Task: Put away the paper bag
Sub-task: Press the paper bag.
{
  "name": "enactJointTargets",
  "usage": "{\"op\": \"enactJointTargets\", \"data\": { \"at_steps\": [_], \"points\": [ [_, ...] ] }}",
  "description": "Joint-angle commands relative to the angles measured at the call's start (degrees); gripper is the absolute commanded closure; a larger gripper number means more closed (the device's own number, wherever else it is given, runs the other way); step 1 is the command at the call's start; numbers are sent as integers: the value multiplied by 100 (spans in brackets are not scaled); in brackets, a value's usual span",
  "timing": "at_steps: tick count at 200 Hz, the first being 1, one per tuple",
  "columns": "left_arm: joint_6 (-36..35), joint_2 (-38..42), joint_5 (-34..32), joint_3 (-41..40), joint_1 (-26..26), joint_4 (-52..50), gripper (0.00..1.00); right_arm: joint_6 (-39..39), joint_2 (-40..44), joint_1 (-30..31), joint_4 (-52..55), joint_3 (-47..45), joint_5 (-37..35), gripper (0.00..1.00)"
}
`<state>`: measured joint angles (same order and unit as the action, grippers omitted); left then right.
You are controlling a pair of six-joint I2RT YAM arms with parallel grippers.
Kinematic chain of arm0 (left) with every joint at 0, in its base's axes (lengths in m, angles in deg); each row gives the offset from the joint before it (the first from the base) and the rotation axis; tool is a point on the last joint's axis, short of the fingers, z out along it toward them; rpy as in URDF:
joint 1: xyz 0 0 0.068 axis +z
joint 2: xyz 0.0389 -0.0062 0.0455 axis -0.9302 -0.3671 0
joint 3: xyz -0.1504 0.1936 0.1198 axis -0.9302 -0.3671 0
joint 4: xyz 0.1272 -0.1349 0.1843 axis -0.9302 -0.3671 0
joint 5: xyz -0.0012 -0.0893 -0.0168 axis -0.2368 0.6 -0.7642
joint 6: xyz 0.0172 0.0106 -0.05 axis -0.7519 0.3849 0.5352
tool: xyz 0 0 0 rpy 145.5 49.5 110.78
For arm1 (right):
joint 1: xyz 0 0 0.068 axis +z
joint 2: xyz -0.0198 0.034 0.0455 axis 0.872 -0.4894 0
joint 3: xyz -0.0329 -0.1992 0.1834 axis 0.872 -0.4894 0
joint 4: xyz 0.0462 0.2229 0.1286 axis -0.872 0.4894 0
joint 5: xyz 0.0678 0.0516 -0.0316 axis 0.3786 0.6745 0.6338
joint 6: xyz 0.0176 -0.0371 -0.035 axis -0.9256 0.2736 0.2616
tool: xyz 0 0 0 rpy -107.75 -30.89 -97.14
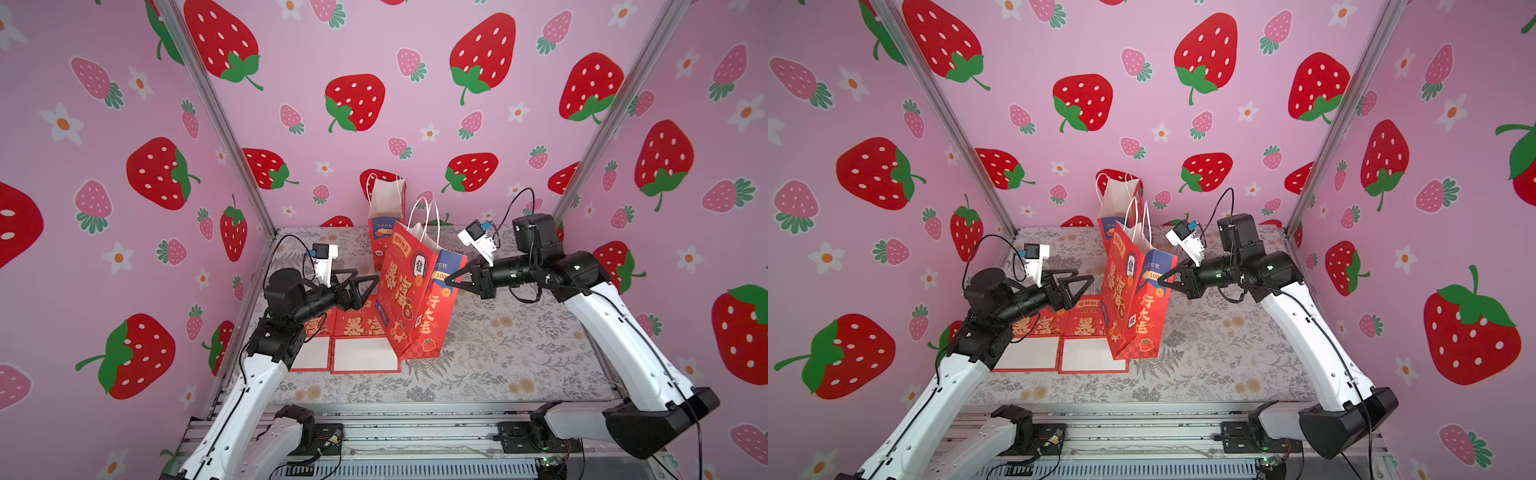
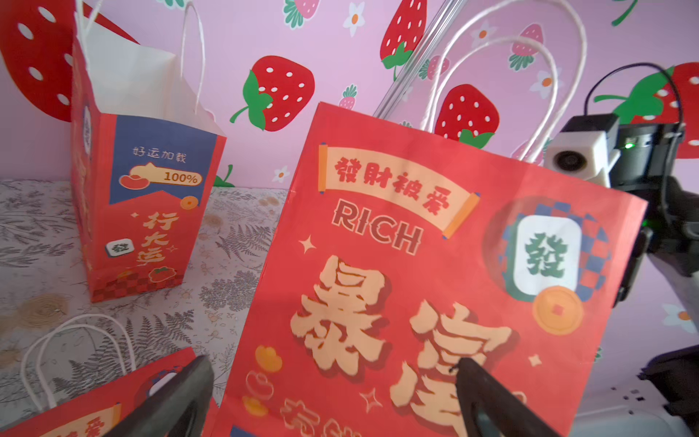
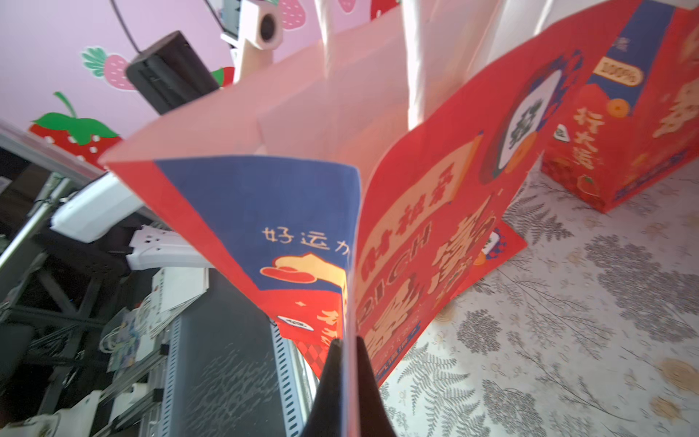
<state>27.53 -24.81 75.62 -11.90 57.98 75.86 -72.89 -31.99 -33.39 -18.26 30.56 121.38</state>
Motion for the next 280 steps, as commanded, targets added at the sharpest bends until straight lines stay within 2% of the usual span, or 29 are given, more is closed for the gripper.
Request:
{"op": "enactJointTargets", "data": {
  "at_steps": [1, 65, 93, 109, 144, 180, 230, 269, 280],
  "points": [
    [467, -18, 946, -34, 55, 698, 1, 128, 203, -6, 141, -47, 1106, 100],
    [692, -31, 1154, -139, 72, 1096, 1, 308, 677, 0, 97, -398, 2117, 100],
    [1194, -174, 1459, -210, 72, 1812, 1, 392, 772, 2, 50, -513, 2490, 100],
    [1486, -240, 1629, -241, 64, 2213, 1, 332, 830, 2, -135, -623, 2630, 100],
    [1521, -255, 2010, -92, -174, 2259, 2, 183, 795, 2, -360, -752, 2577, 100],
    [1214, -25, 2105, 50, -414, 1895, 20, 111, 497, 2, -246, -650, 2094, 100],
    [919, 230, 2018, 138, -427, 1411, 44, -29, 385, -7, -235, -579, 1564, 100],
    [826, 284, 1863, 176, -420, 1217, 72, -202, 452, -49, -368, -565, 1344, 100],
    [805, 303, 1783, 195, -419, 1151, 79, -348, 513, -74, -574, -656, 1378, 95]
  ]
}}
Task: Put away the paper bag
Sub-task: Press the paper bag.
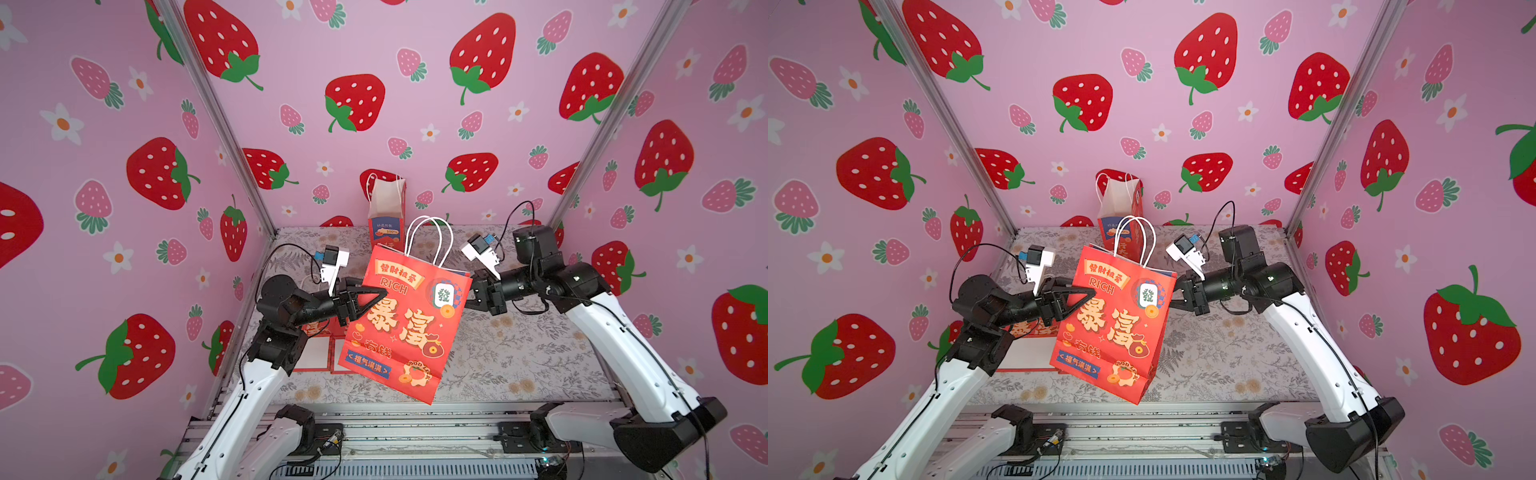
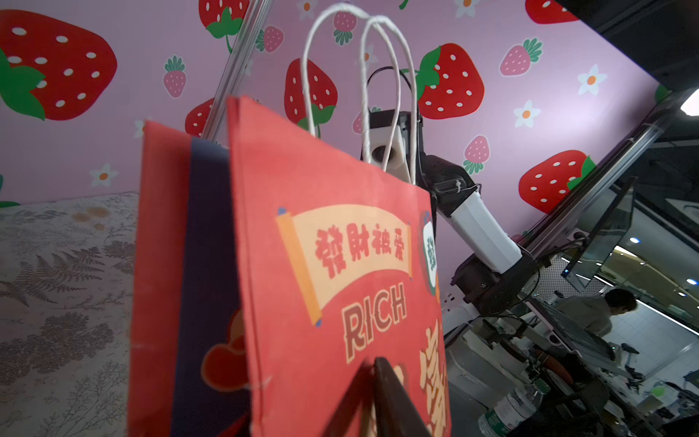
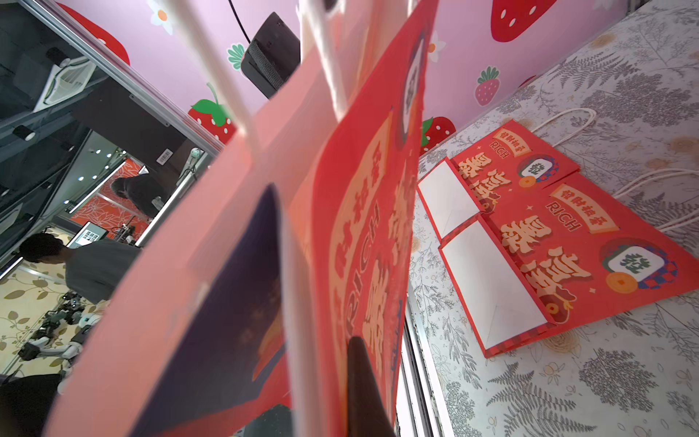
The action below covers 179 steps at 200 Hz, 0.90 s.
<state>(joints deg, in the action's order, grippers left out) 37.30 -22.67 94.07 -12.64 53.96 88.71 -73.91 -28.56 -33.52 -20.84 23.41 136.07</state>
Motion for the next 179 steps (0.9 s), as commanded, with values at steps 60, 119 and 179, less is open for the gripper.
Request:
{"op": "enactJointTargets", "data": {
  "at_steps": [60, 119, 179],
  "points": [
    [-134, 187, -569, 278, -9, -207, 100, -2303, 718, -59, -3390, -1053, 832, 53],
    [64, 279, -819, 225, 26, 6, 100, -2907, 869, 547, -4544, -1294, 1027, 13],
    [154, 354, -972, 231, 35, 55, 100, -3009, 517, 837, -4457, -994, -81, 17]
  ]
}}
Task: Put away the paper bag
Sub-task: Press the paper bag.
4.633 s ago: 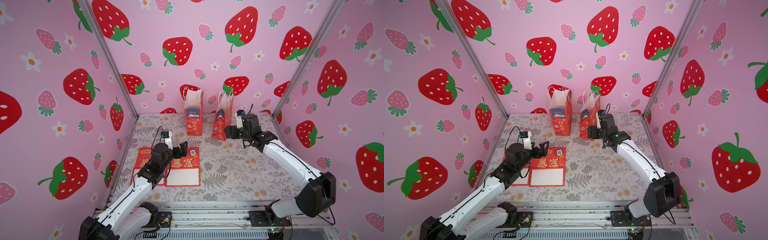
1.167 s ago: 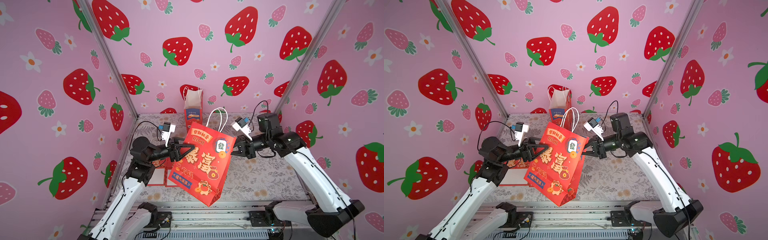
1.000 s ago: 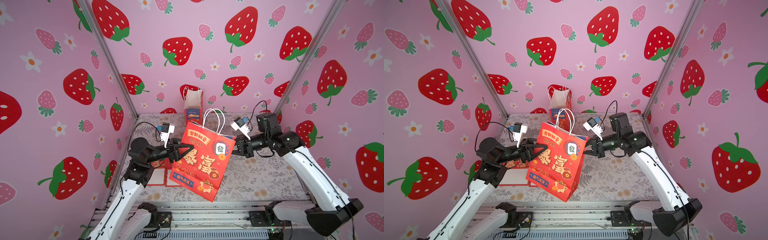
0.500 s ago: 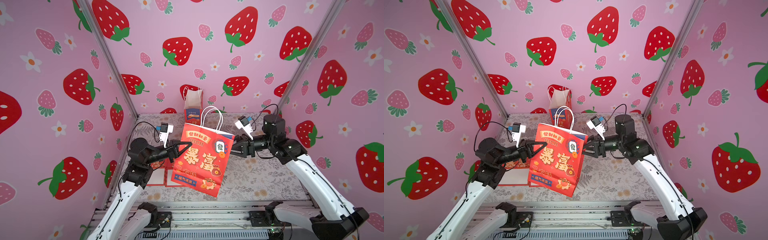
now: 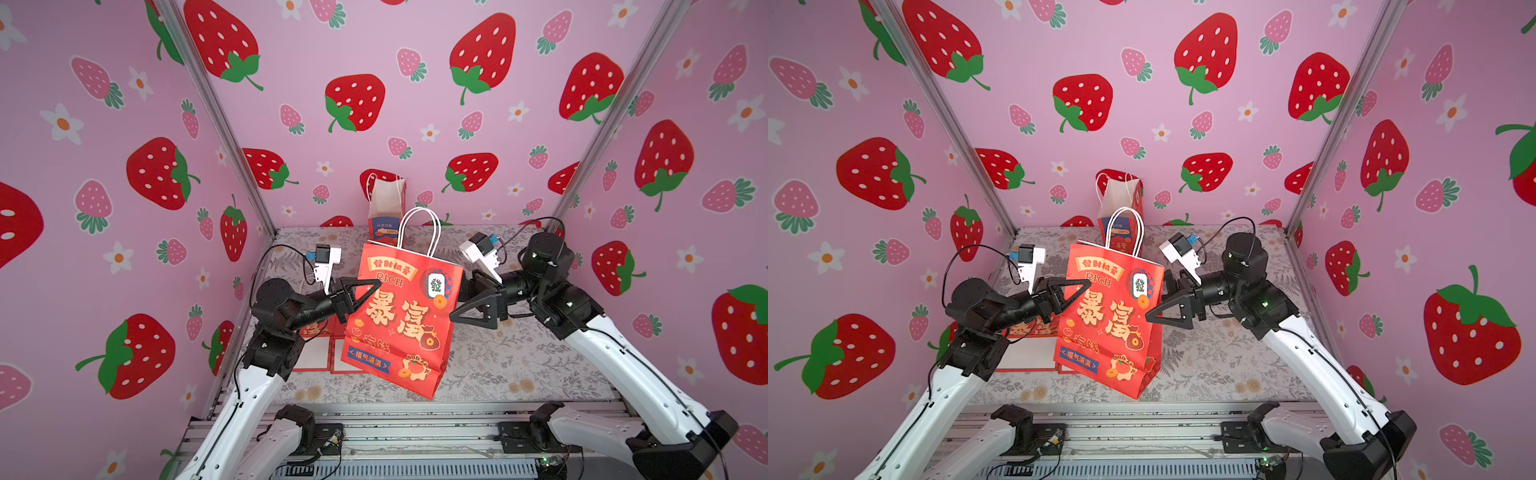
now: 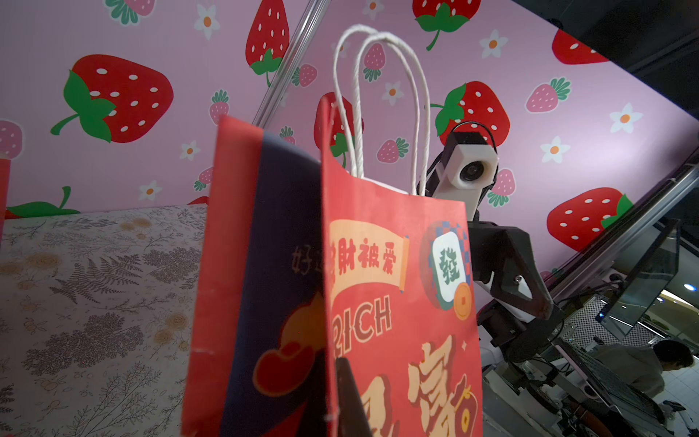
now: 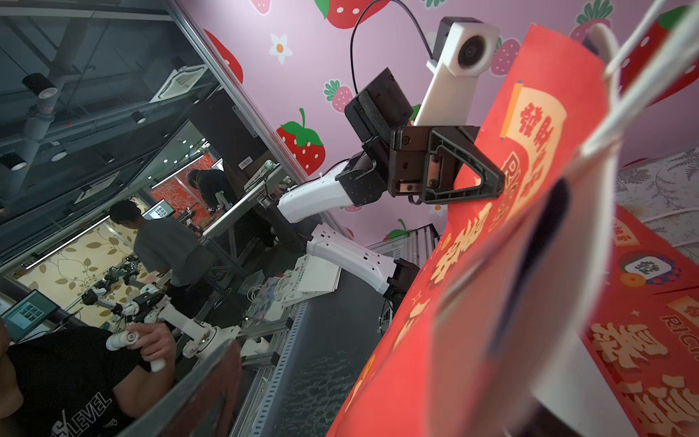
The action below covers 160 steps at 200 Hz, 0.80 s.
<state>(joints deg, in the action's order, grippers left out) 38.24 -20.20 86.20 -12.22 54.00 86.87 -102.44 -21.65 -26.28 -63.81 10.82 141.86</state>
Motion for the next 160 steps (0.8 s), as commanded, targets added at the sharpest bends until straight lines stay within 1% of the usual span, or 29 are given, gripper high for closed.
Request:
{"op": "enactJointTargets", "data": {
  "at_steps": [1, 23, 36, 48, 70, 81, 83, 88, 121, 143, 160],
  "points": [
    [59, 110, -188, 185, 31, 234, 100, -167, -179, 120, -162, 268, -695, 17],
    [-21, 230, -323, 170, 39, 139, 100, -294, -277, 201, -206, 302, -1605, 24],
    [-111, 324, -433, 187, 55, -1, 100, -363, -330, 221, -182, 312, -2030, 31],
    [-144, 413, -509, 178, 66, -53, 100, -452, -364, 244, -258, 281, -2262, 38],
    [-196, 546, -633, 170, 74, -129, 100, -662, -402, 354, -610, 160, -2457, 46],
    [-229, 594, -683, 171, 84, -173, 100, -686, -373, 429, -729, 93, -2606, 47],
    [-231, 600, -690, 171, 84, -185, 100, -686, -365, 440, -745, 85, -2636, 50],
    [-232, 619, -704, 163, 84, -185, 100, -694, -351, 472, -801, 51, -2697, 52],
    [-199, 673, -701, 162, 85, -142, 100, -884, -197, 529, -1296, -183, -2951, 61],
    [-147, 675, -676, 162, 92, -89, 100, -1053, -174, 548, -1619, -279, -2982, 63],
    [-64, 642, -574, 162, 92, 25, 100, -1016, -242, 608, -1595, -221, -2928, 64]
  ]
}}
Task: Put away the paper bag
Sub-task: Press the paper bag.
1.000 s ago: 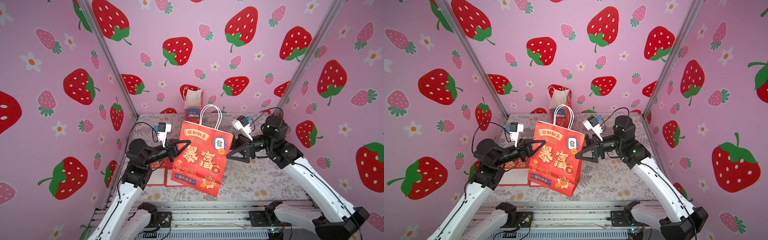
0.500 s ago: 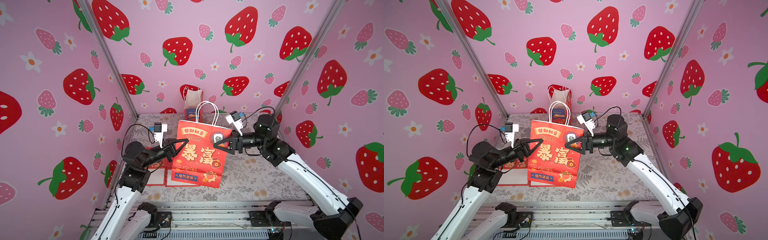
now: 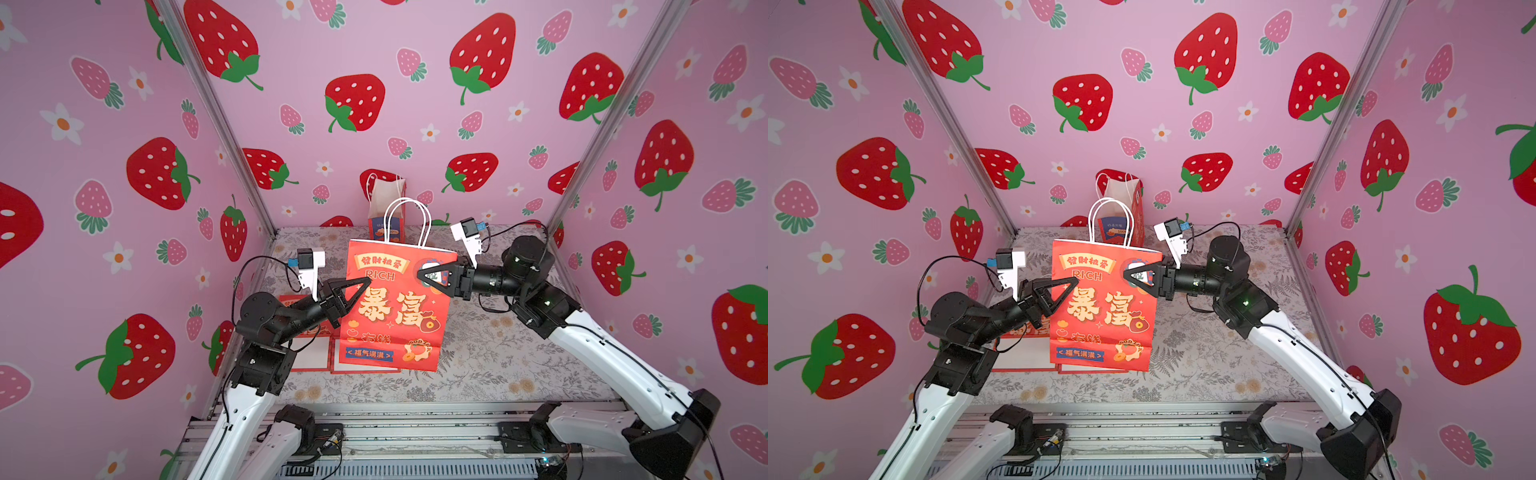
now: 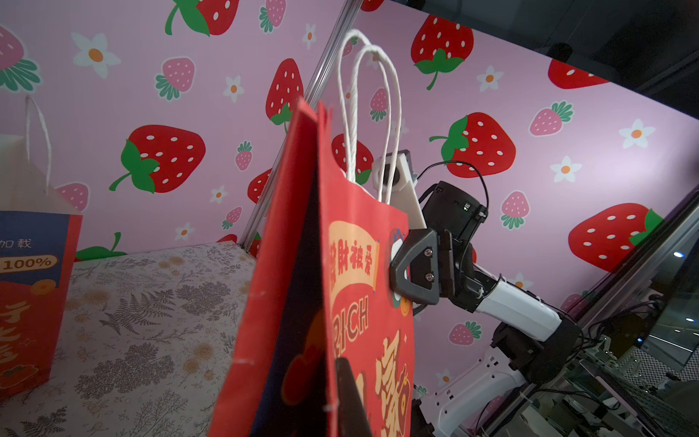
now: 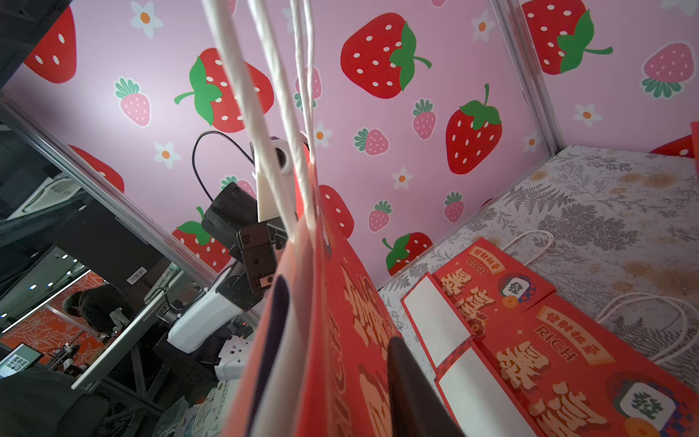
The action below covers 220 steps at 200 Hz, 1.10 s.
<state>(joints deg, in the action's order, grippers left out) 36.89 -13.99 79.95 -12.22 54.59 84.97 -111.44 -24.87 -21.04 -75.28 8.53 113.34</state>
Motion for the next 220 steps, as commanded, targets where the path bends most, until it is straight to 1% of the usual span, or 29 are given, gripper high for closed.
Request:
{"op": "enactJointTargets", "data": {
  "at_steps": [1, 9, 23, 46, 60, 62, 68, 71, 76, 83, 90, 103, 119, 138, 149, 159, 169, 185, 200, 220],
  "points": [
    [75, 16, 62, 162, 29, 221, 100, -109, 69, 85, -440, 13, -75, 64],
    [97, -15, 148, 168, 33, 267, 100, -57, 42, 98, -349, 57, -79, 65],
    [64, -51, 219, 217, 28, 196, 100, -11, 30, 111, -298, 61, -101, 74],
    [9, -27, 190, 228, 29, 84, 100, 93, 71, 105, -150, 69, -205, 86],
    [-8, -25, 189, 237, 32, 51, 96, 220, 72, 100, 45, 116, -244, 91],
    [-8, -25, 182, 240, 29, 40, 91, 239, 76, 96, 83, 126, -242, 91],
    [-36, -25, 136, 249, 31, -20, 84, 308, 67, 86, 187, 152, -243, 94],
    [-55, -32, 110, 258, 33, -66, 78, 337, 60, 76, 238, 171, -230, 96],
    [-112, -40, 49, 299, 33, -180, 65, 383, 51, 57, 329, 189, -189, 98],
    [-204, -55, -54, 356, 33, -378, 52, 406, 44, -8, 397, 202, -91, 100],
    [-292, -68, -166, 397, 33, -567, 43, 392, 26, -114, 433, 210, 52, 100],
    [-415, -70, -366, 458, 42, -832, 30, 326, -41, -376, 476, 228, 487, 100],
    [-508, -24, -585, 470, 68, -1007, 18, 312, -181, -699, 660, 354, 1054, 100],
    [-594, 83, -858, 454, 133, -1185, 8, 581, -313, -1052, 1168, 619, 1687, 100],
    [-576, 122, -855, 406, 207, -1171, 5, 798, -406, -1261, 1544, 801, 2049, 100],
    [-513, 125, -738, 354, 296, -1092, 4, 805, -497, -1461, 1565, 875, 2524, 100],
    [-419, 99, -586, 293, 393, -966, 3, 640, -613, -1658, 1407, 942, 3035, 100],
    [-337, 18, -287, 236, 518, -806, 2, 245, -781, -1848, 986, 1071, 3611, 100],
    [-397, -47, 23, 219, 582, -811, 2, 9, -858, -1907, 729, 1275, 3969, 100],
    [-513, -99, 364, 155, 622, -791, 2, -111, -939, -1952, 728, 1658, 4167, 100]
  ]
}}
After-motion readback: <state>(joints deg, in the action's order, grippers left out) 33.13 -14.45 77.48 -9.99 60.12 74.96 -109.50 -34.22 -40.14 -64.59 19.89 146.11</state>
